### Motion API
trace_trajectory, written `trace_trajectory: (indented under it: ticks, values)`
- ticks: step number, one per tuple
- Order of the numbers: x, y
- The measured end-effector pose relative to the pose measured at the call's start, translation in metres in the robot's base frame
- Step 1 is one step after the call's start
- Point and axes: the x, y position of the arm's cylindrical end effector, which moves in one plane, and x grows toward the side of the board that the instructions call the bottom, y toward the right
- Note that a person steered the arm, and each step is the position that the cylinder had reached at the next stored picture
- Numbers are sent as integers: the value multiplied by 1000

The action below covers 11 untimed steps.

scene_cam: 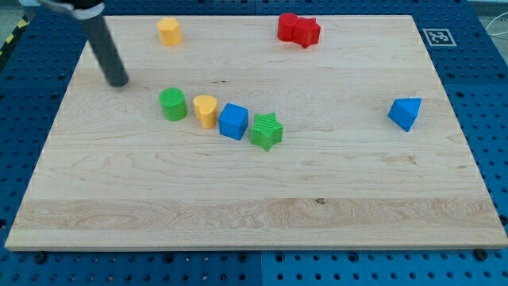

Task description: Move your arm closer to the blue triangle

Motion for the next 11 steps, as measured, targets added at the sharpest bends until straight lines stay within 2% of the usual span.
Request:
trace_trajectory:
  ticks: [1,3,5,7,8,9,11]
  values:
    - [-27,43]
    - [-24,174]
    - [14,302]
    - [23,396]
    - [45,442]
    - [83,475]
    - [90,413]
